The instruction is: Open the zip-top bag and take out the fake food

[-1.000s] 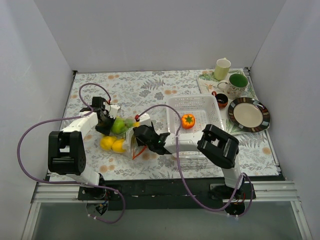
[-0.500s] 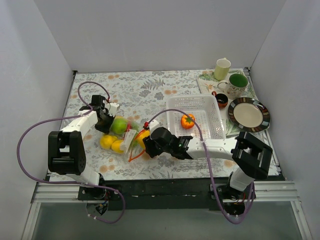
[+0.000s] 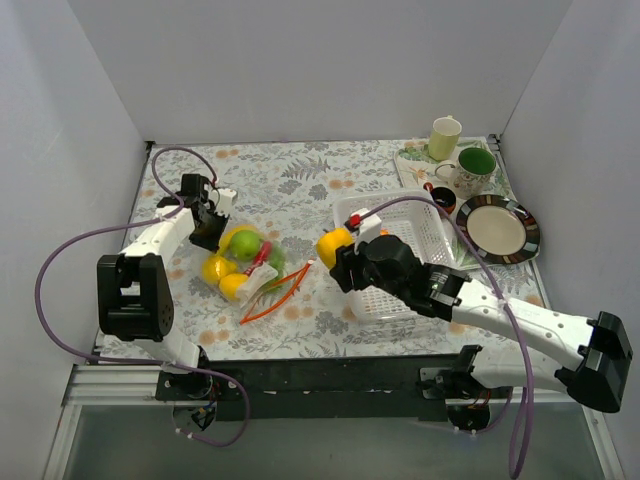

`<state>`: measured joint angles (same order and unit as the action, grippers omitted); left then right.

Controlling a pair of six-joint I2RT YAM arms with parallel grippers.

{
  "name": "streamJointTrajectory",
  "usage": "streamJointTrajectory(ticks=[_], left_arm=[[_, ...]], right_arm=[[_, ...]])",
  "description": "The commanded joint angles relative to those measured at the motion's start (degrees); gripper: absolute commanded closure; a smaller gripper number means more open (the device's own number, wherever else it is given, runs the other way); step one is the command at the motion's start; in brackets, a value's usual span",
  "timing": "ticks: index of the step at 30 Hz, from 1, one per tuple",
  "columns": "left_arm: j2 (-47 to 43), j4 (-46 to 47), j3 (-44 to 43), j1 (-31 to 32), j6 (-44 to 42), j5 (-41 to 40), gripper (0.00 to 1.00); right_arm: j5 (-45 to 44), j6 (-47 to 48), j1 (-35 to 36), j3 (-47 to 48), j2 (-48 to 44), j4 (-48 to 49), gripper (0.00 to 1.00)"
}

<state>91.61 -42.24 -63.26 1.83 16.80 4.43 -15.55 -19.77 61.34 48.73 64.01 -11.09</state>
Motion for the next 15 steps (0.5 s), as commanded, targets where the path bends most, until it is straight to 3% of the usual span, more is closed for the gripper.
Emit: streamJointTrajectory(ticks=[1, 7, 10, 11, 15], left_arm=[[0.58, -1.18, -3.88, 0.11, 1.48, 1.02, 1.00], [0.41, -2.32, -2.65, 0.11, -0.18, 3.57, 1.00], [0.85, -3.20, -3.79, 0.11, 1.39, 4.53, 1.00], [0.85, -3.37, -4.14, 0.11, 1.66, 4.97, 1.00], [0.76, -4.17, -6.25, 0.11, 3.24, 7.09, 1.00]], right_arm=[[-10.36, -3.60, -4.64, -1.62, -0.91, -5.76, 0.77], [-17.75, -5.28, -9.31, -2.06, 2.61, -11.66, 0.76], [-19.96, -4.93, -10.45, -1.18, 3.84, -13.43, 0.29], [-18.56, -4.75, -11.06, -0.31, 4.19, -13.69, 0.03], [-16.18, -1.07, -12.56, 2.68, 5.60, -13.34, 0.01]])
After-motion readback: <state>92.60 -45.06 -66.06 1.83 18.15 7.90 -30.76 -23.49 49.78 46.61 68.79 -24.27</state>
